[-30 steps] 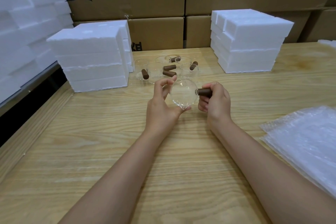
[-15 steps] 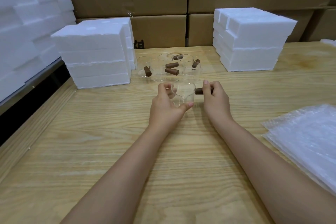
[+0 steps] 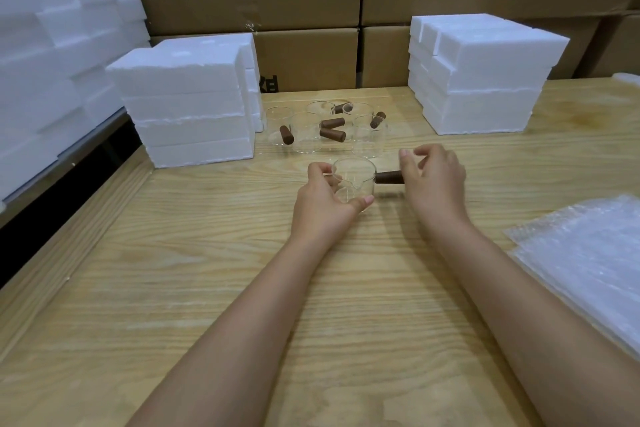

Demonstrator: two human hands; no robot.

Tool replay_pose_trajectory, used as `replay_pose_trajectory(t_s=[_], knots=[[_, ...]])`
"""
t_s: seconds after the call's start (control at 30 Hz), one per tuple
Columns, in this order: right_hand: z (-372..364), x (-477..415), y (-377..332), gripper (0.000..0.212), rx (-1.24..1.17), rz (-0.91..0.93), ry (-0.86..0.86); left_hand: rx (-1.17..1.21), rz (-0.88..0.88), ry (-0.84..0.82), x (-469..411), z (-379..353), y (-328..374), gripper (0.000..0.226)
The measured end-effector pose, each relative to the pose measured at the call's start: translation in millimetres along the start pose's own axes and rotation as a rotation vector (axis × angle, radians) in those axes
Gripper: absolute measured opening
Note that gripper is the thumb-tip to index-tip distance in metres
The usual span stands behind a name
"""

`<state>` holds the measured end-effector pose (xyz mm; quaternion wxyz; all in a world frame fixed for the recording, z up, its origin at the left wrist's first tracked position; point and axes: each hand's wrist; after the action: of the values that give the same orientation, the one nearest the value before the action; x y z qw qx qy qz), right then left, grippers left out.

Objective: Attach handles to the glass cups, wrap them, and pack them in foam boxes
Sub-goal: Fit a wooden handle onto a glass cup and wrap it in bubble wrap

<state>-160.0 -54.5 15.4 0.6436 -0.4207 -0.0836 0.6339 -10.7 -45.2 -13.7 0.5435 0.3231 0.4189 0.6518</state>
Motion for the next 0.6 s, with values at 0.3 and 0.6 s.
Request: replay_pose_trajectory(t_s=[0.3, 0.6], knots=[[142.4, -29.8, 16.7, 0.059, 0.688, -0.034, -0.44, 0.007, -0.015, -0.026, 1.1, 0.5, -0.2, 0.074], [129.7, 11.2, 142.7, 0.051, 0.824, -0.184, -0.664, 0.052, -0.061, -0.034, 2.9, 2.8, 2.9, 0.093]])
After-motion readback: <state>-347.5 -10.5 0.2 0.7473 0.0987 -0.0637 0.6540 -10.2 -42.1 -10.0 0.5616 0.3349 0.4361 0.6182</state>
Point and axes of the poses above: each hand's wrist, its own x-axis away from the middle knuckle, its own z-axis out of the back of the hand, y = z × x, and after that the axes turned 8 degrees about z, right-handed
